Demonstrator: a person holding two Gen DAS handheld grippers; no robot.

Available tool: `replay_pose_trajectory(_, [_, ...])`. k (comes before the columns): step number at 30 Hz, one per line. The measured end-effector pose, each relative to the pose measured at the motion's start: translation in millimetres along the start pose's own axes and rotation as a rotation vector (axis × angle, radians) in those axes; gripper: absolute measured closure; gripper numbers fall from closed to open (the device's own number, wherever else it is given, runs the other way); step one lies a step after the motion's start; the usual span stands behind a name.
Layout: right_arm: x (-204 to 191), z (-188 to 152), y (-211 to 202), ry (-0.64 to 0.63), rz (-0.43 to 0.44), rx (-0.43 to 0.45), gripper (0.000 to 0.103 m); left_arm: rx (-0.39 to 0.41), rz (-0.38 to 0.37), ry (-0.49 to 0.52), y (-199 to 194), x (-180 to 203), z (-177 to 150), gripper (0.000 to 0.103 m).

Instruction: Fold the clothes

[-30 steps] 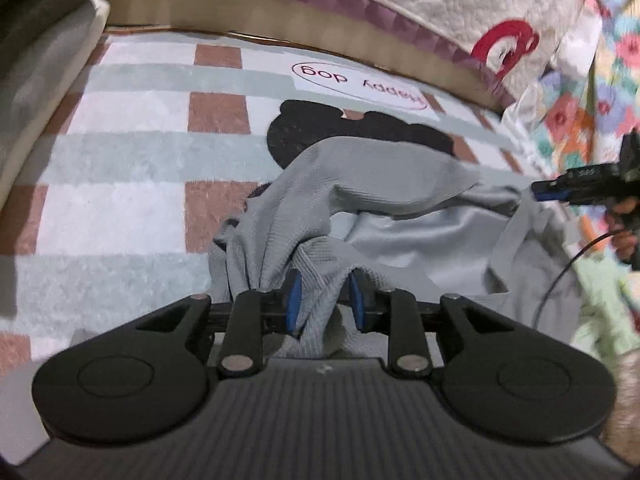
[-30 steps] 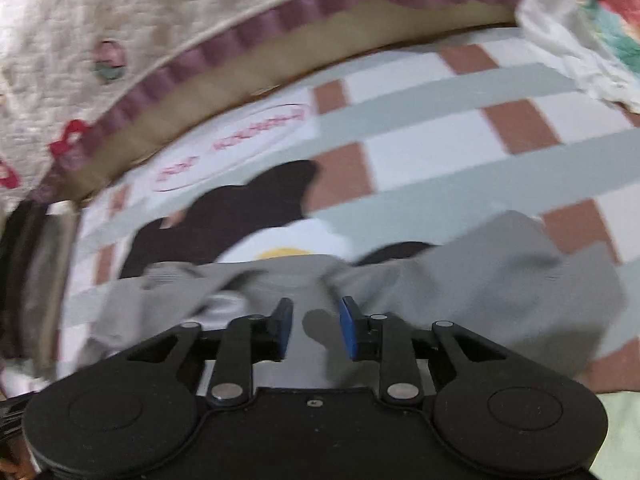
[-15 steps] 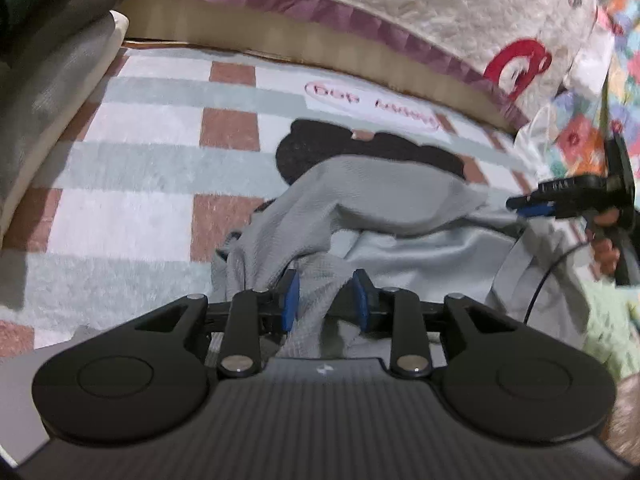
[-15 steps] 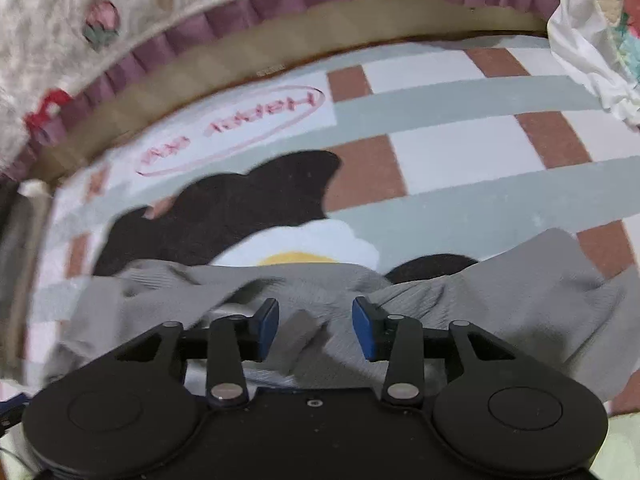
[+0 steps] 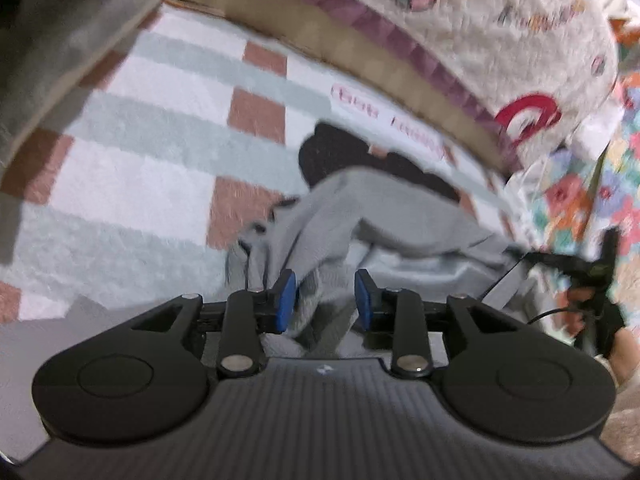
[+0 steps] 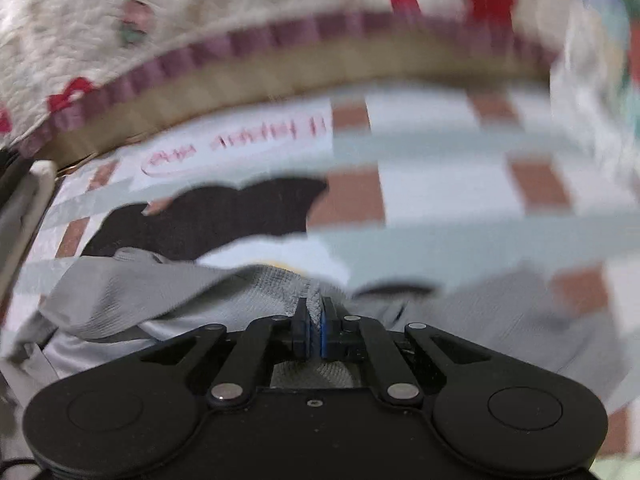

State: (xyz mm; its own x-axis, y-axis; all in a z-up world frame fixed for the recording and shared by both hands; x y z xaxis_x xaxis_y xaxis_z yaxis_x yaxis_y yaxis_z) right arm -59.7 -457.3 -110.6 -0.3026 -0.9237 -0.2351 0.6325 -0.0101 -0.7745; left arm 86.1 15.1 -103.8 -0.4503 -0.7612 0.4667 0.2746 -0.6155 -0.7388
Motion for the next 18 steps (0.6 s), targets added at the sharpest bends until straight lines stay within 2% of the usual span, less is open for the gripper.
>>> replay_pose_trajectory(5, [-14,1,-17,-0.152,-0.078,0.048,0.098,-0.056,0.067,0.052,17,7,-7,0.069])
replay_pose_trajectory(7, [-12,1,-18,-0.144,-0.095,0.055,0.098,-0.079,0.094,0.072,24,10,-10,0.069])
replay_pose_trajectory(8, [-11,0,-19,-0.134,-0.099,0.062,0.098,-0.084,0.105,0.084,27,12,-11,0.073])
replay_pose_trajectory(9, [-10,0,-19,-0.133,-0.107,0.070,0.098,-0.070,0.107,0.102,25,15,-11,0.090])
replay_pose_trajectory(10, [-10,0,-19,-0.143,-0.114,0.074,0.098,-0.055,0.110,0.120,23,17,-11,0.100])
replay_pose_trajectory(11, [-10,3,-20,-0.146,-0.119,0.091,0.098,-0.033,0.114,0.135,20,20,-11,0.100])
replay_pose_trajectory(12, [-9,5,-22,-0.149,-0.124,0.107,0.098,0.023,0.122,0.136,9,23,-7,0.100])
replay_pose_trajectory(14, [-9,12,-32,-0.133,-0.126,0.161,0.098,0.182,0.113,0.098,-25,20,5,0.100])
replay_pose_trajectory(15, [-8,15,-37,-0.126,-0.121,0.181,0.098,0.239,0.077,0.064,-40,15,9,0.100])
replay_pose_trajectory(18, [-3,16,-35,-0.129,-0.135,0.169,0.098,0.293,-0.036,-0.020,-58,2,5,0.100])
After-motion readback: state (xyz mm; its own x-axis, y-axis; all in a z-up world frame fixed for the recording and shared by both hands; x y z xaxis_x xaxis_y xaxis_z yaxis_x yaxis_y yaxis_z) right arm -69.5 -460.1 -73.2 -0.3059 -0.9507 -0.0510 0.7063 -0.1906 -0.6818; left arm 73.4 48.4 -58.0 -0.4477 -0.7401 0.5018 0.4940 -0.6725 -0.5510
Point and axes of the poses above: each gripper's, at about its wrist camera, not at the fingertips, and y roughly the way its jaws point, x to its right, z to its top, the point moved 2 cm from there along y, roughly the way its jaws point, and after that the axes turned 3 degrees about z, right-handed, at the moved point
